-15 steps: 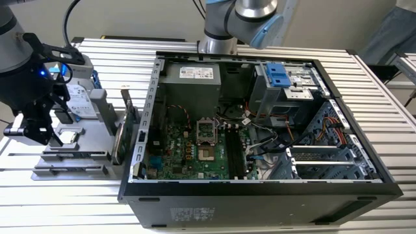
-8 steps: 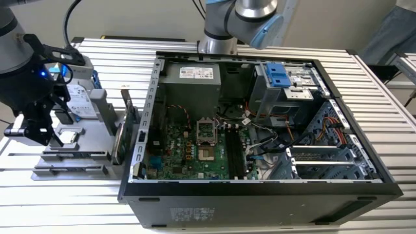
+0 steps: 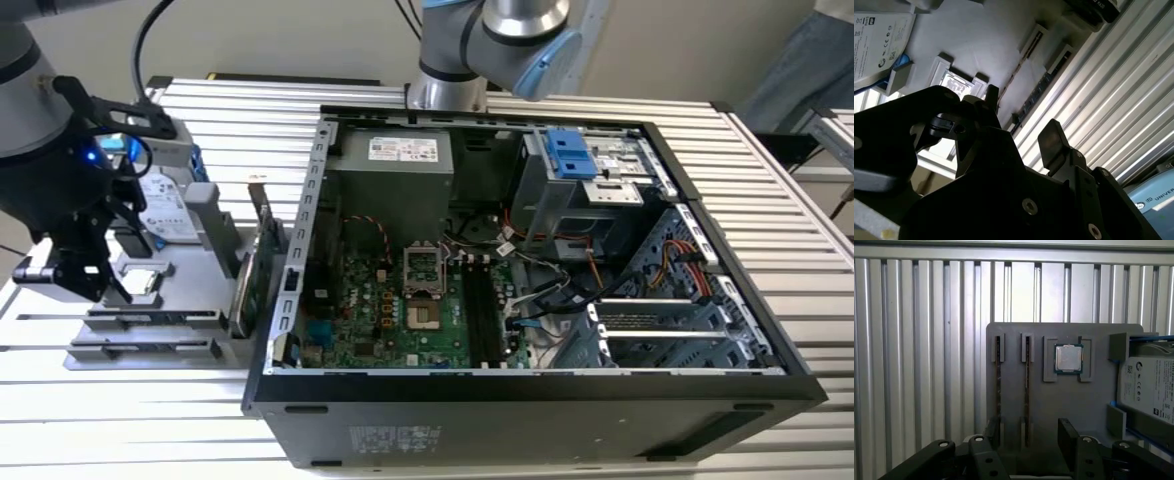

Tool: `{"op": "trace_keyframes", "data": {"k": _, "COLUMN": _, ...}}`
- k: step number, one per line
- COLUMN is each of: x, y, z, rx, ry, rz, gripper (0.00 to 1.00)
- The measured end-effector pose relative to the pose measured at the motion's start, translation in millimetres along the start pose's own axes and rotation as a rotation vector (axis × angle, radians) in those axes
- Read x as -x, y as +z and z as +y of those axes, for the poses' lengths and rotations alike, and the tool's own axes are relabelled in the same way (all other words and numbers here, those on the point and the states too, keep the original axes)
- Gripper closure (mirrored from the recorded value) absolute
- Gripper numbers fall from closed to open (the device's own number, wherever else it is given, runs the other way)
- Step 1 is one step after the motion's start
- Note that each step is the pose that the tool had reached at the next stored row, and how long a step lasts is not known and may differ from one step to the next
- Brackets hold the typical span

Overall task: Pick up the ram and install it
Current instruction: 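Pick up the ram and move it above insertion slot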

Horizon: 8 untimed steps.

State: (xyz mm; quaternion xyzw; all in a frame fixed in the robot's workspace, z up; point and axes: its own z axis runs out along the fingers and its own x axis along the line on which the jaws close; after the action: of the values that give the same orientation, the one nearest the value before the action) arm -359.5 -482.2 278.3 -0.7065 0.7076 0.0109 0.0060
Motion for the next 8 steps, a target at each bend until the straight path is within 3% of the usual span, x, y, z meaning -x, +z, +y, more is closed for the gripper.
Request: {"op": "trace_keyframes", "data": {"k": 8, "x": -0.1, "y": 9.1, "z": 0.7, "rx": -0.0001, "ry": 0.0, "rz": 0.0013, "gripper": 0.0}}
